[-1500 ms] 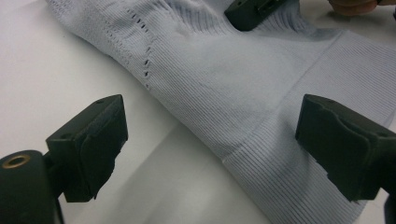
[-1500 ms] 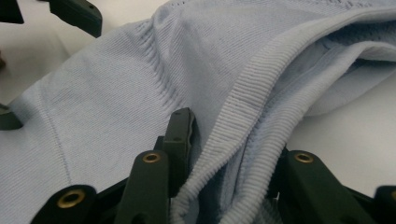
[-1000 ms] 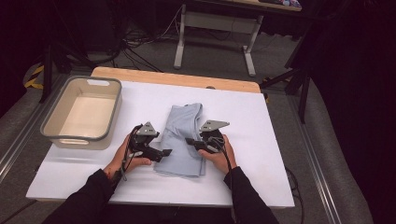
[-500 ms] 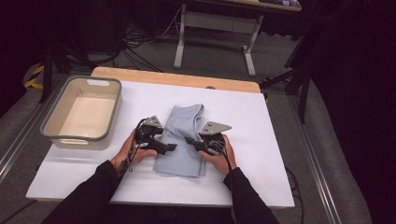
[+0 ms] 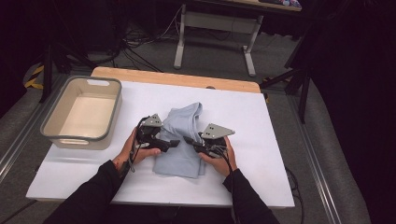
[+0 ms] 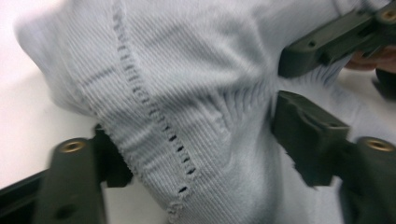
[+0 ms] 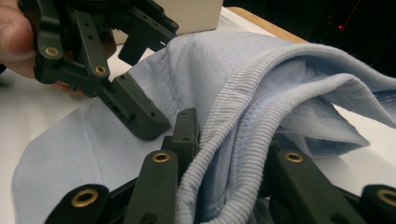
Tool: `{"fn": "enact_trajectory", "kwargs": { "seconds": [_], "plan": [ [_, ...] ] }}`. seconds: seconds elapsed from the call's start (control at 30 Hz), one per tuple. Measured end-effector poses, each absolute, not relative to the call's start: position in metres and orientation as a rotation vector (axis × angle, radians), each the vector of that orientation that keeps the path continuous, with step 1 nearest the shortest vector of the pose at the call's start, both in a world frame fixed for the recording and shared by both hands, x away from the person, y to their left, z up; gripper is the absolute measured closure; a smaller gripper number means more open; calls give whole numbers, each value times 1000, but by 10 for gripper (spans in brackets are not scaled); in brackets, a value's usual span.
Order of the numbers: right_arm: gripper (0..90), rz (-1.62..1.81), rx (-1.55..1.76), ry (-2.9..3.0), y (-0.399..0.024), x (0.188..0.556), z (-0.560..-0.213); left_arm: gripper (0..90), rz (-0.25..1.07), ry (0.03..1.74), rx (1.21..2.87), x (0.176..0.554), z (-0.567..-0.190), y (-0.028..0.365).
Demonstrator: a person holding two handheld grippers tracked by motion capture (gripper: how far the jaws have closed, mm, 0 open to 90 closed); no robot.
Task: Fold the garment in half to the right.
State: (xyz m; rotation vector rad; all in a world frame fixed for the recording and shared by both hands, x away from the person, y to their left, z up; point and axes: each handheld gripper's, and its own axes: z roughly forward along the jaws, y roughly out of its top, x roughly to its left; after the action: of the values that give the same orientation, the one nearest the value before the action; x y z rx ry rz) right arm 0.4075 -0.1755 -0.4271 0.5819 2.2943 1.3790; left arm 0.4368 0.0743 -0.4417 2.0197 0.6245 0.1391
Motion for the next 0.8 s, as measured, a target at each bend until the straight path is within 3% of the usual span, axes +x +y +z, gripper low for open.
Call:
{"fn": "enact_trajectory", "kwargs": {
  "seconds": [0.37,0.57,0.8],
  "plan": [
    [629,1380,612,2289,-180,404,-424,533,182,610,1942,428,-434,83],
    [503,1351,646,2296,-179,404,-426,633,200,600,1922,421,-434,82],
    [359,1333,666,2291,-178,401,-425,672,247,591,1932,413,-431,83]
  ]
}}
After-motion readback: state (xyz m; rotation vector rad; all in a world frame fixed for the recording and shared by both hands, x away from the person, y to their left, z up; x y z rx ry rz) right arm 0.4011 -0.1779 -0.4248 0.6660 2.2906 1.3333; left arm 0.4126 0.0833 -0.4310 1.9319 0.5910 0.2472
